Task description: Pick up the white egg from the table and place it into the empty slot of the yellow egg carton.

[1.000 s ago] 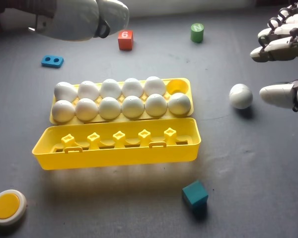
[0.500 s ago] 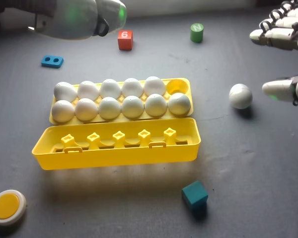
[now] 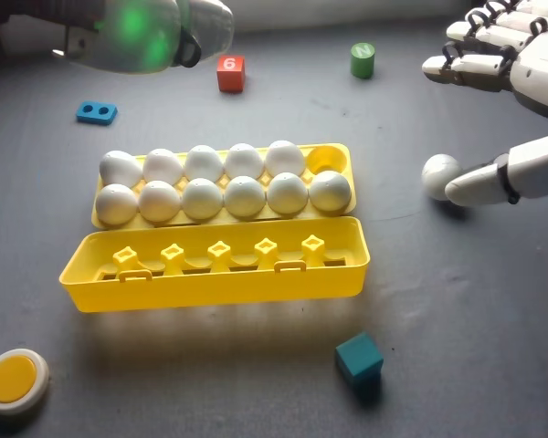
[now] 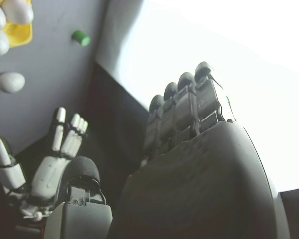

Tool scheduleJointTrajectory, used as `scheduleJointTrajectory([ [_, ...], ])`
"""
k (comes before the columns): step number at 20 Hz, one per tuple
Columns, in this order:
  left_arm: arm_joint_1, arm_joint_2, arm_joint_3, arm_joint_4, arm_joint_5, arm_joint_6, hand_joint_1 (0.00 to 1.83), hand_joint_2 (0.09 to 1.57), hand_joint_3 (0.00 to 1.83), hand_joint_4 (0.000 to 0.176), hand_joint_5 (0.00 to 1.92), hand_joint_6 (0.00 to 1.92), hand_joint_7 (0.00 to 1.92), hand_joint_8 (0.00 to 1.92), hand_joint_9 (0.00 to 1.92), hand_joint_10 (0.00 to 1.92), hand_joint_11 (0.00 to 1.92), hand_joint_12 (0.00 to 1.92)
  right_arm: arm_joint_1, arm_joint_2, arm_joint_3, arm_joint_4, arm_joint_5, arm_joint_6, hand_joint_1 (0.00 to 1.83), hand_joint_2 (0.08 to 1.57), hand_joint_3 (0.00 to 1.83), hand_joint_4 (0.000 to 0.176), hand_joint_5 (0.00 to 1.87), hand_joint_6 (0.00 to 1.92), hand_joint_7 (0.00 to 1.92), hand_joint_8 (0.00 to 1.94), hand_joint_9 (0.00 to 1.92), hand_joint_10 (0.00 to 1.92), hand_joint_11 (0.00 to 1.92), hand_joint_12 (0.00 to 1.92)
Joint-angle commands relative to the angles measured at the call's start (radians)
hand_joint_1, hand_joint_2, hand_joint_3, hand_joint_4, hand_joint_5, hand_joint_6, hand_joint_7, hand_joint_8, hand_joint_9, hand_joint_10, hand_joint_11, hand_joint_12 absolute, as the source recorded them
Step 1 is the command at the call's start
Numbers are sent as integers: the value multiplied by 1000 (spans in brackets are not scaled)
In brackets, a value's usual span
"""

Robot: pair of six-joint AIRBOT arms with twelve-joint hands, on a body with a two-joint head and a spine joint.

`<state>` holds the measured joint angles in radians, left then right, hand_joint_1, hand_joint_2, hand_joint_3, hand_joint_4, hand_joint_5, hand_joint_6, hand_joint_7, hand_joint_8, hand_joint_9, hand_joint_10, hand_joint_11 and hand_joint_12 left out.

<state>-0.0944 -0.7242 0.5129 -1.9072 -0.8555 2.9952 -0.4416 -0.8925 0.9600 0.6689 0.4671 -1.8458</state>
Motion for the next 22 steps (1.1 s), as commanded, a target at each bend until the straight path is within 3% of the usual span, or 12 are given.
scheduleJointTrajectory([
  [1,-9,4,2,81,29,4,0,1224,10,0,70,7,71,6,33,6,0,0,2,-3,15,-17,100,-3,198,835,0,122,200,21,0,0,0,0,0,0],
  [2,-9,4,2,81,29,4,0,1224,9,0,76,9,76,7,39,8,0,0,-1,-29,44,-17,101,-5,261,834,0,140,266,14,0,0,0,0,0,0],
  [4,-9,4,2,80,29,4,0,1226,9,0,62,2,67,3,30,3,0,0,-12,-64,81,-17,110,-13,341,814,0,149,331,25,0,0,0,0,0,0],
  [6,-9,4,2,80,29,4,0,1231,9,0,71,5,69,5,36,5,2,1,-26,-100,117,-17,132,-26,430,814,0,141,323,13,0,0,0,0,0,0],
  [8,-9,4,2,80,29,4,0,1232,8,0,72,5,69,4,36,4,2,1,-40,-136,156,-17,164,-34,466,805,0,150,359,23,0,0,0,0,0,0],
  [12,-9,4,2,80,29,4,0,1233,6,0,89,9,74,6,39,8,3,1,-57,-192,223,-17,166,-34,519,795,0,144,442,18,0,0,0,0,8,4],
  [14,-9,4,2,82,29,4,0,1235,6,0,80,4,54,0,30,3,0,0,-60,-210,243,-17,166,-34,552,790,0,137,452,19,0,0,0,0,1,0],
  [15,-9,4,2,84,29,4,0,1229,3,0,78,3,55,2,32,4,0,0,-63,-222,256,-17,166,-34,564,781,0,144,489,28,0,0,0,0,18,8],
  [21,-9,4,3,85,29,4,0,1234,4,0,89,8,59,7,27,6,0,0,-71,-262,281,-17,166,-35,566,788,0,141,512,2,0,0,0,0,16,18],
  [22,-9,4,3,85,29,4,0,1226,0,0,93,8,73,12,42,12,10,5,-72,-269,285,-17,166,-35,595,793,2,131,546,13,0,0,0,0,2,3],
])
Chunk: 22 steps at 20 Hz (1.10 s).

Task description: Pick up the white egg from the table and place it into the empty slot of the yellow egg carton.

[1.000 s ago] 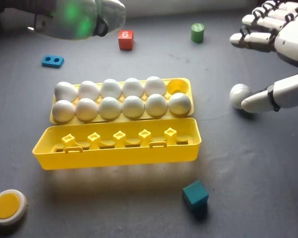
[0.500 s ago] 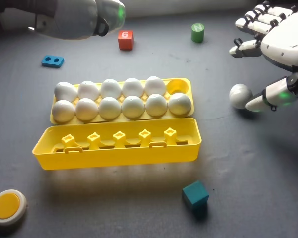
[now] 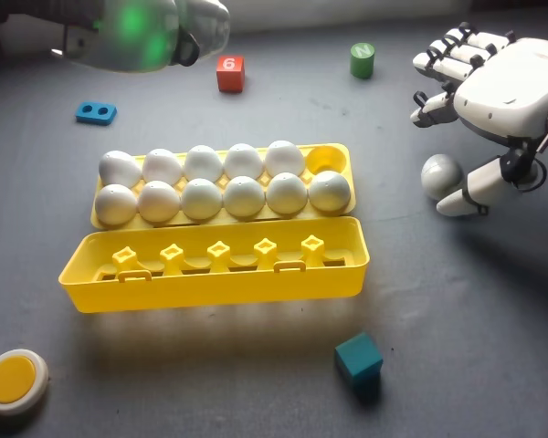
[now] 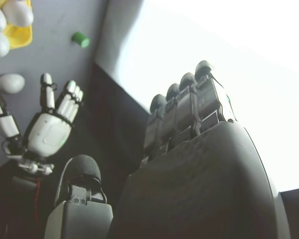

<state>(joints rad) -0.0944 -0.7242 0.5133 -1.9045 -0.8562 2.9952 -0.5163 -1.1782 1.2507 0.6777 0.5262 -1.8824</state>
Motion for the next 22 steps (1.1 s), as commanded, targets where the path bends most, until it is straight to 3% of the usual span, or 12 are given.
scheduleJointTrajectory([
  [1,-9,4,2,83,29,4,0,1222,0,0,84,3,84,13,51,12,17,9,3,3,7,-25,108,2,622,799,3,133,607,28,14,5,0,0,0,0],
  [3,-9,4,2,83,29,4,0,1221,0,0,81,1,84,12,48,10,12,6,1,-4,13,-25,108,2,635,801,3,127,610,26,12,3,0,0,0,0],
  [6,-9,4,2,82,29,4,0,1226,1,0,101,7,106,17,66,14,19,11,-2,-16,25,-25,99,3,593,804,4,139,640,6,0,0,0,0,4,2],
  [8,-9,4,2,82,29,4,0,1223,0,0,101,4,115,15,80,16,23,15,-2,-21,27,-25,95,3,685,782,0,113,710,13,77,7,0,0,0,0],
  [9,-9,4,2,81,29,4,0,1223,0,0,115,9,135,21,97,20,34,21,-3,-23,27,-25,95,2,689,777,0,115,736,18,102,12,0,0,0,0],
  [10,-9,4,2,79,29,4,0,1224,0,0,123,11,140,20,106,22,46,27,-3,-24,27,-25,95,2,659,792,4,131,733,15,94,6,0,0,2,1],
  [13,-9,4,2,76,29,4,0,1229,1,0,98,1,106,3,74,5,21,19,-4,-26,26,-25,95,2,756,798,2,88,831,21,153,5,0,0,0,0],
  [16,-9,4,2,76,29,4,0,1220,0,0,84,4,99,5,71,5,19,20,-6,-26,26,-25,95,2,748,822,8,84,846,17,170,9,0,0,0,0],
  [17,-9,4,2,76,30,4,0,1216,0,0,81,2,87,0,63,2,21,22,-6,-27,26,-25,95,2,742,820,6,100,869,24,156,3,0,0,0,0],
  [19,-9,4,2,77,30,4,0,1218,0,0,90,5,94,4,67,3,22,24,-6,-27,26,-25,95,2,739,825,7,111,884,26,145,0,0,0,0,0],
  [21,-9,4,2,78,30,4,0,1221,0,0,106,10,117,11,84,9,27,29,-6,-26,26,-25,96,2,897,869,7,69,968,23,156,1,0,0,0,0],
  [22,-9,4,2,78,30,4,0,1222,0,0,109,10,119,11,83,8,19,27,-6,-26,26,-25,96,2,1009,886,8,23,1008,26,167,3,0,0,0,0],
])
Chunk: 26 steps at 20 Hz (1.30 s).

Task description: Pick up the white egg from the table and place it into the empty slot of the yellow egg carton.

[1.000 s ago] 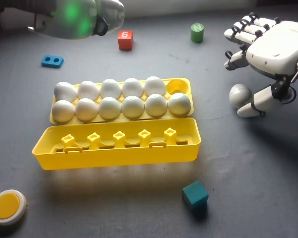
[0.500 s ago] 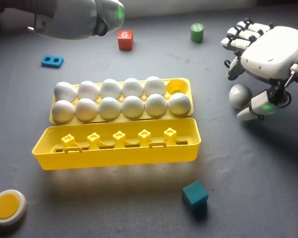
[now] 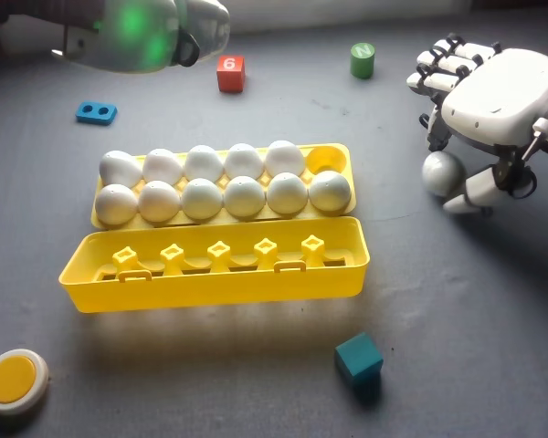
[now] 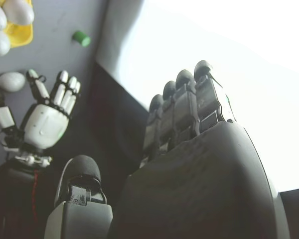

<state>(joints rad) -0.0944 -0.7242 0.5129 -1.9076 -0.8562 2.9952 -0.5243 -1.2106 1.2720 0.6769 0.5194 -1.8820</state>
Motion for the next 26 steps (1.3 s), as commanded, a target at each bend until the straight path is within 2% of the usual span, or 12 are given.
scheduleJointTrajectory([
  [1,-9,4,2,81,30,4,0,1222,0,0,110,10,120,10,84,7,17,27,2,6,5,-25,103,2,1033,889,8,13,1017,26,170,3,0,0,0,0],
  [2,-9,4,2,81,30,4,0,1221,0,0,101,5,106,4,73,2,13,27,2,6,5,-25,103,2,1083,972,8,143,1207,399,150,6,0,0,0,0],
  [3,-9,4,2,81,30,4,0,1219,0,0,95,2,103,3,72,2,14,28,2,6,5,-25,103,2,1114,1000,2,97,1227,516,194,5,23,2,0,0],
  [4,-9,4,2,82,30,4,0,1225,1,0,108,7,113,6,76,3,19,32,2,6,5,-25,104,2,1132,1009,1,44,1233,539,250,15,51,9,0,0],
  [5,-9,4,2,82,30,4,0,1226,2,0,111,8,115,6,77,4,20,33,2,6,5,-25,105,2,1135,1010,1,34,1234,543,261,17,57,10,0,0],
  [6,-9,4,2,82,30,4,0,1225,1,0,100,3,112,5,79,4,8,30,4,6,5,-25,107,2,1137,1029,2,0,1189,628,276,7,21,2,0,0],
  [14,-8,4,2,81,31,4,0,1218,0,0,120,12,106,14,65,11,8,38,81,8,-26,-24,87,73,1146,1038,0,0,1161,689,278,8,9,3,0,0],
  [21,-8,4,2,82,31,4,0,1229,3,0,111,5,95,3,61,4,5,56,175,-69,6,-23,50,82,1122,1050,1,0,1127,747,300,10,32,9,0,0],
  [22,-8,4,2,82,31,4,0,1230,3,0,122,8,109,8,74,8,15,65,187,-74,11,-21,25,93,1113,1052,1,24,1120,758,296,4,37,7,0,0],
  [23,-8,4,2,82,31,4,0,1218,1,0,130,2,124,4,87,4,2,118,200,-80,12,1,0,94,1123,1052,0,0,1121,757,280,3,39,5,0,0],
  [25,-8,4,2,82,31,4,0,1226,4,0,132,0,124,0,92,2,0,144,215,-88,12,36,-21,93,1125,1052,0,0,1122,754,272,2,41,5,0,0],
  [26,-8,4,2,82,31,4,0,1223,3,0,127,0,112,0,84,0,0,140,220,-91,12,49,-28,93,1117,1053,0,13,1120,758,274,2,35,3,0,0],
])
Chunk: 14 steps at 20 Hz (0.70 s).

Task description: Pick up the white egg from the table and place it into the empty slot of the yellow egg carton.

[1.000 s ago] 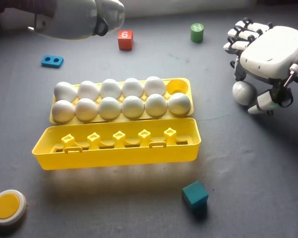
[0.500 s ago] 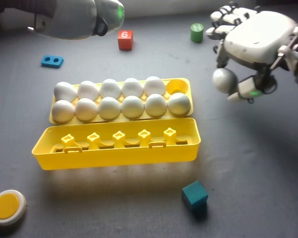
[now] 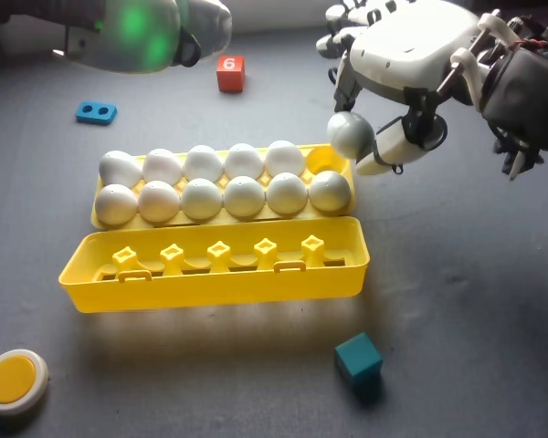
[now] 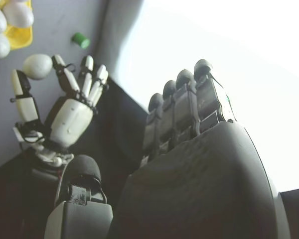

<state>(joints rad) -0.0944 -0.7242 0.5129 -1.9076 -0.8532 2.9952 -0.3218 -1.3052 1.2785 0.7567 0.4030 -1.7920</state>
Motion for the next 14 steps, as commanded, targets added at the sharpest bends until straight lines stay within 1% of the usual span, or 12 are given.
scheduleJointTrajectory([
  [1,-8,4,2,82,28,4,0,1223,2,0,129,1,116,2,85,1,0,138,22,2,5,-11,83,3,1115,1053,0,18,1120,758,284,6,36,3,0,0],
  [3,-8,4,2,82,28,4,0,1227,1,0,136,1,126,2,95,2,0,159,37,0,5,81,55,-13,1114,1053,0,19,1119,759,296,10,47,8,0,0],
  [4,-8,4,2,82,28,4,0,1229,1,0,142,1,138,4,108,4,0,186,45,0,7,148,37,-23,1122,1054,1,0,1117,763,300,7,52,7,0,0],
  [5,-8,4,2,82,28,4,0,1228,0,0,134,0,134,1,103,1,0,178,50,-1,8,172,29,-26,1104,1068,5,21,1077,828,307,5,75,11,0,0],
  [6,-8,4,2,82,28,4,0,1233,1,0,117,1,110,2,85,1,0,128,53,-3,8,180,28,-26,1101,1071,5,26,1070,841,307,4,76,9,0,0],
  [7,-8,4,2,82,28,4,0,1232,0,0,142,1,133,0,108,0,0,184,55,-5,8,185,19,-26,1106,1067,0,22,1086,814,308,2,74,5,0,0],
  [8,-8,4,2,82,28,4,0,1231,0,0,118,1,109,2,78,0,0,123,62,-8,8,239,12,-51,1103,1059,0,44,1105,782,325,3,109,10,0,0],
  [9,-8,4,2,82,28,4,0,1231,0,0,118,1,109,2,78,0,0,123,66,-10,9,301,4,-72,1103,1059,0,44,1105,782,325,3,109,10,0,0],
  [10,-8,4,2,82,28,4,0,1231,0,0,121,2,115,3,85,3,0,136,71,-13,11,362,-6,-96,1105,1065,2,23,1088,809,302,1,103,5,0,0],
  [12,-8,4,2,82,28,4,0,1238,2,0,122,2,96,3,67,2,0,100,74,-23,18,445,-12,-144,1107,1063,0,24,1096,798,304,4,105,4,0,0],
  [13,-8,4,2,82,28,4,0,1236,1,0,108,0,86,0,59,0,0,90,75,-28,23,483,-11,-166,1102,1065,0,31,1089,809,300,1,107,3,0,0],
  [14,-8,4,2,82,28,4,0,1233,0,0,94,1,85,0,57,0,0,63,76,-34,31,538,-12,-189,1095,1070,1,45,1077,828,295,0,105,2,0,0],
])
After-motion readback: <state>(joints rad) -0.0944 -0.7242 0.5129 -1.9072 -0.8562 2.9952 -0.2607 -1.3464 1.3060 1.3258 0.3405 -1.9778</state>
